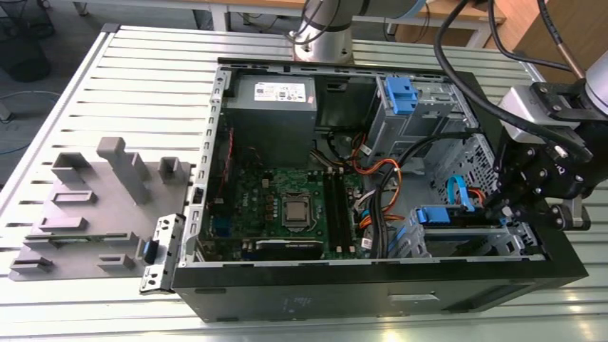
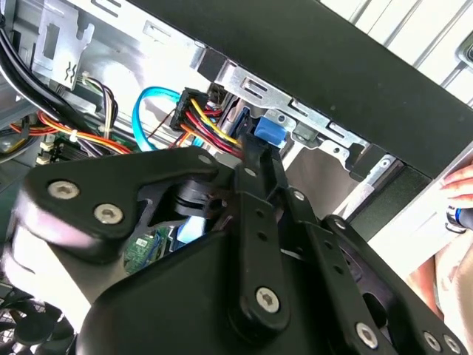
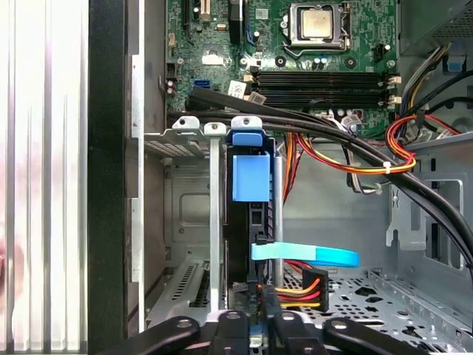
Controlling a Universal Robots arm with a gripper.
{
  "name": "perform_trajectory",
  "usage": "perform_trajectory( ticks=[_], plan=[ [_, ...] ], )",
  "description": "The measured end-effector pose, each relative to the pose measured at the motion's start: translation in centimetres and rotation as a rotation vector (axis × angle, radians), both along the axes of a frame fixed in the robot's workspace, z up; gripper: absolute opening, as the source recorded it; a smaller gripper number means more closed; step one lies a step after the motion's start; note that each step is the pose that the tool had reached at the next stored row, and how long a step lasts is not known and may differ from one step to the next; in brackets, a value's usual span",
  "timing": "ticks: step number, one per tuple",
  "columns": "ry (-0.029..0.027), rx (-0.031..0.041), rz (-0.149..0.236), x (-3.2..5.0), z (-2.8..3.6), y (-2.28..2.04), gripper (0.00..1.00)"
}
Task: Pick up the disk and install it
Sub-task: 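Insert the second disk wire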
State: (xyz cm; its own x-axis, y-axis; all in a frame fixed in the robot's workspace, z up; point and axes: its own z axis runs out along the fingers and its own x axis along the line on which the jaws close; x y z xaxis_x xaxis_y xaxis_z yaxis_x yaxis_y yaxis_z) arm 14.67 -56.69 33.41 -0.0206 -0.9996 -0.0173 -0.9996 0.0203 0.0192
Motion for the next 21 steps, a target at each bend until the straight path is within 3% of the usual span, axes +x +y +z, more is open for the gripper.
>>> perform_trajectory(
  ticks=[1,9,14,21],
  plan=[
    [0.0000,0.0000,0.000,0.00,0.00,0.00,0.16],
    [0.0000,-0.0003,0.000,0.00,0.01,0.00,0.16],
    [0.0001,-0.0003,0.000,0.00,0.50,0.00,0.16],
    [-0.0001,-0.0002,0.000,-0.08,0.51,0.14,0.16]
  ],
)
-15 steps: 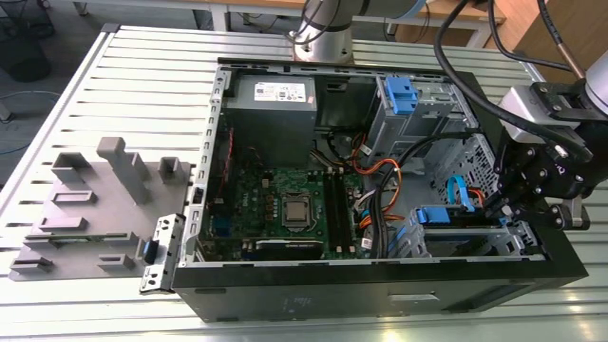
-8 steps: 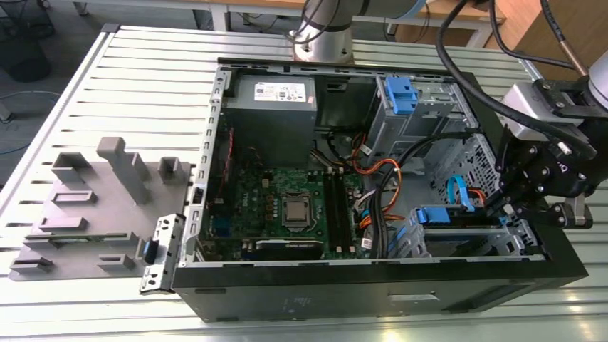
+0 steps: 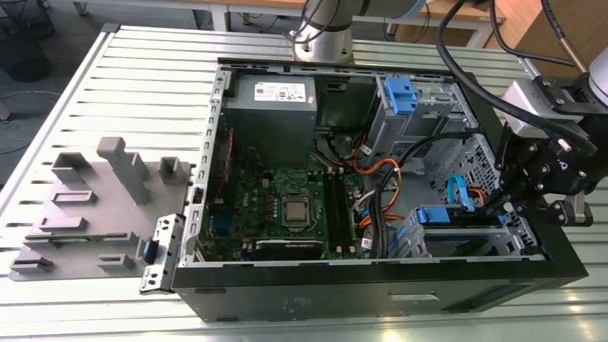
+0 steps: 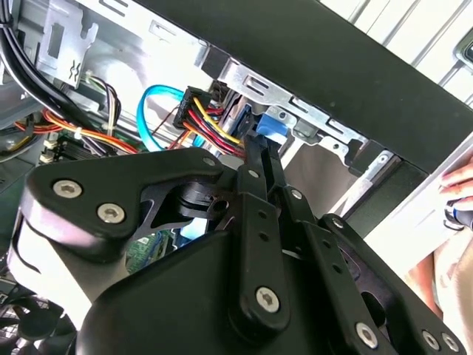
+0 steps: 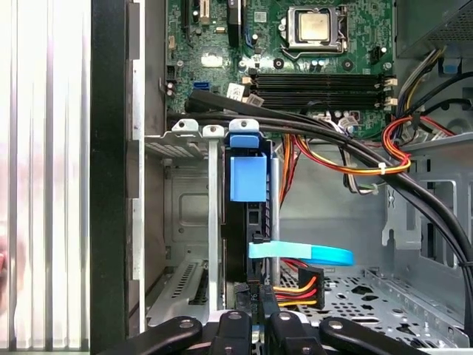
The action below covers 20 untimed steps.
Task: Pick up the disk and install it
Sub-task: 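Insert the second disk wire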
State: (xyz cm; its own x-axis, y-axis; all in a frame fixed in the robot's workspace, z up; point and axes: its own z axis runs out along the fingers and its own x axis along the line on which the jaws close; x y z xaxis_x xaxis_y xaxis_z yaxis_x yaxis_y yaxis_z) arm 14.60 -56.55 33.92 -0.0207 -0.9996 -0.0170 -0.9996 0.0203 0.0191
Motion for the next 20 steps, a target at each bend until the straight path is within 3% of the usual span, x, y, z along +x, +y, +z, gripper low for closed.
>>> perform_trajectory(
  ticks=[20],
  plan=[
    [-0.0018,0.0000,0.000,-0.57,-0.08,0.38,0.16]
  ],
)
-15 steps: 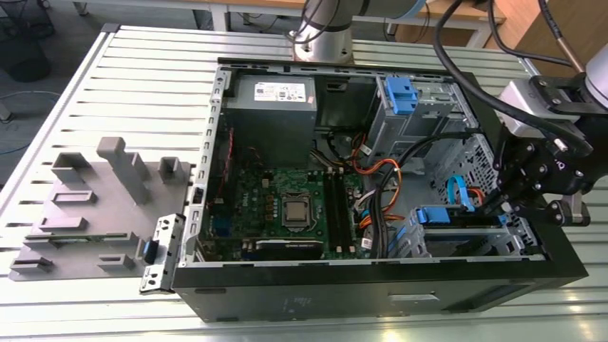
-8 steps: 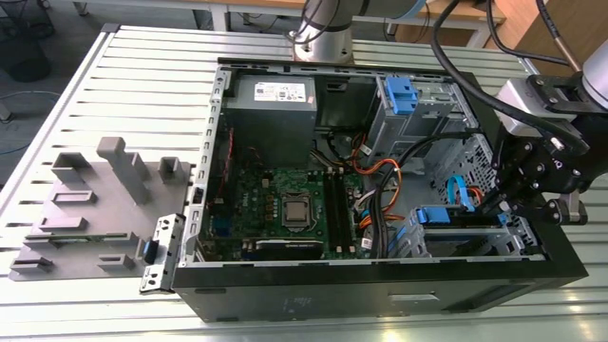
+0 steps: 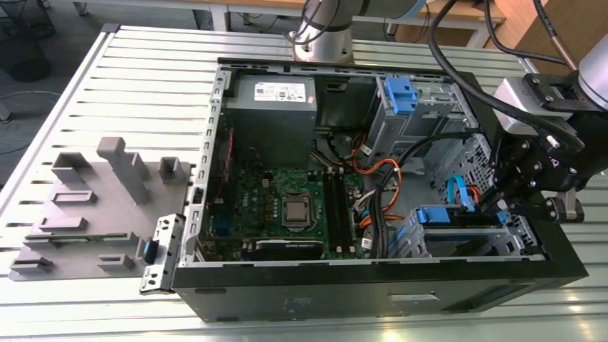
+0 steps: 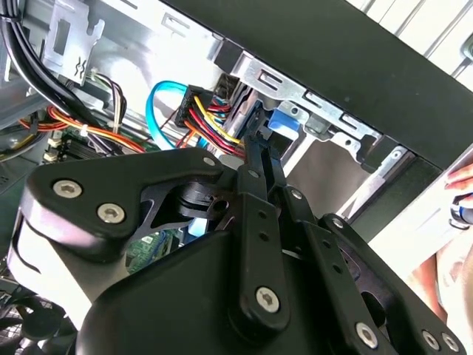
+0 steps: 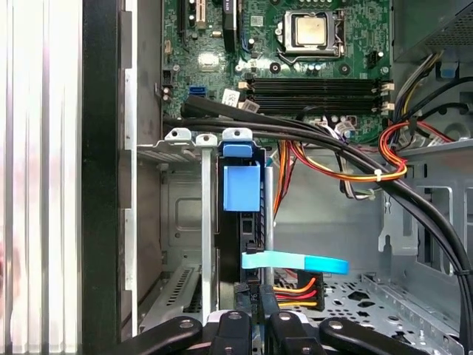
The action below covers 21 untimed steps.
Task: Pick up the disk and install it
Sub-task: 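Insert the second disk wire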
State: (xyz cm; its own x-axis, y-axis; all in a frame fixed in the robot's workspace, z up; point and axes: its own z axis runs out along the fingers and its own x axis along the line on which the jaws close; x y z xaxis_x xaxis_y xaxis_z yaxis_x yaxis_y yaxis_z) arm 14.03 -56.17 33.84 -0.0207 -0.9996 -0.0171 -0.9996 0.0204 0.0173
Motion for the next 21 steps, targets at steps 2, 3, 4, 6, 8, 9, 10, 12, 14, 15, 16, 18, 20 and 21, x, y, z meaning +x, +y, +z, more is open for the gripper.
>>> perform_trajectory(
  ticks=[2,3,4,6,8,9,10,12,14,15,16,18,20,21],
  plan=[
    [-0.0001,-0.0002,0.000,-0.04,0.00,0.01,0.16],
    [-0.0001,-0.0001,0.000,-0.06,-0.02,0.01,0.16],
    [-0.0001,-0.0001,0.000,-0.08,-0.05,0.01,0.16],
    [-0.0001,-0.0003,0.000,-0.12,-0.08,0.01,0.16],
    [-0.0001,-0.0003,0.000,-0.13,-0.09,0.01,0.16],
    [-0.0001,-0.0003,0.000,-0.13,-0.09,0.01,0.16],
    [-0.0002,-0.0002,0.000,-0.14,-0.11,0.01,0.16],
    [-0.0001,0.0001,0.000,-0.15,-0.18,0.01,0.16],
    [-0.0001,-0.0002,0.000,-0.15,-0.21,0.01,0.16],
    [-0.0001,-0.0003,0.000,-0.15,-0.21,0.01,0.16],
    [-0.0001,-0.0003,0.000,-0.15,-0.21,0.01,0.16],
    [-0.0002,-0.0001,0.000,-0.18,-0.22,0.01,0.16],
    [-0.0002,0.0000,0.000,-0.20,-0.23,0.01,0.16],
    [-0.0002,0.0000,0.000,-0.20,-0.23,0.01,0.16]
  ],
)
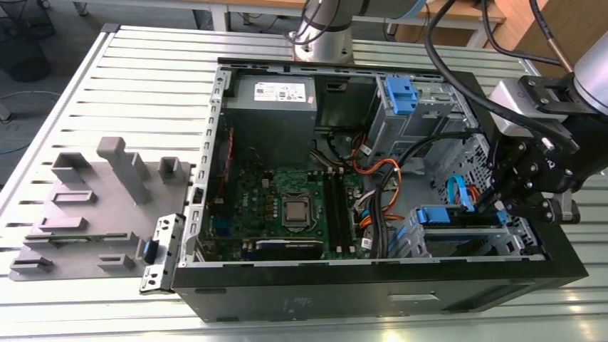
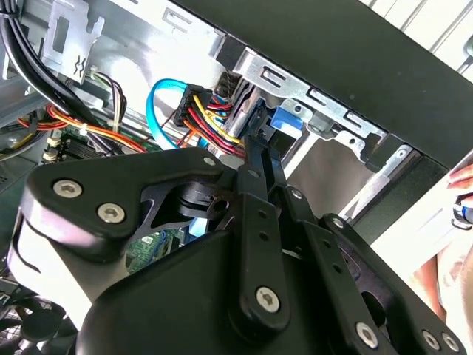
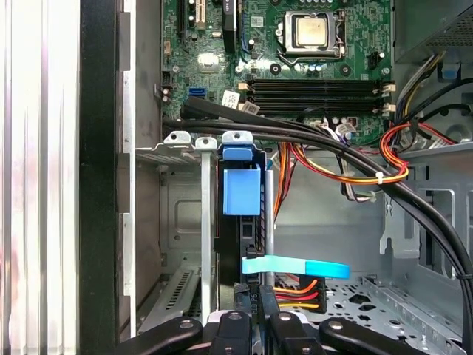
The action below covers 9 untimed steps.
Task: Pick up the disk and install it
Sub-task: 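Insert the second disk wire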
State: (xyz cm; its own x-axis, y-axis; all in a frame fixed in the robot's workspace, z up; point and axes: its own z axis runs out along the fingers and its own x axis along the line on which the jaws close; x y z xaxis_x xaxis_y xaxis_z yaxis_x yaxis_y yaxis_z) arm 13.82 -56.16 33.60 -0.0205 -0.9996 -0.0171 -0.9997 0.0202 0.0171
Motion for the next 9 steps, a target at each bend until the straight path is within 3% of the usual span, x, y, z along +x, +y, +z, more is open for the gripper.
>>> perform_trajectory(
  ticks=[9],
  plan=[
    [0.0001,0.0002,0.000,-0.03,-0.25,0.00,0.16]
  ],
)
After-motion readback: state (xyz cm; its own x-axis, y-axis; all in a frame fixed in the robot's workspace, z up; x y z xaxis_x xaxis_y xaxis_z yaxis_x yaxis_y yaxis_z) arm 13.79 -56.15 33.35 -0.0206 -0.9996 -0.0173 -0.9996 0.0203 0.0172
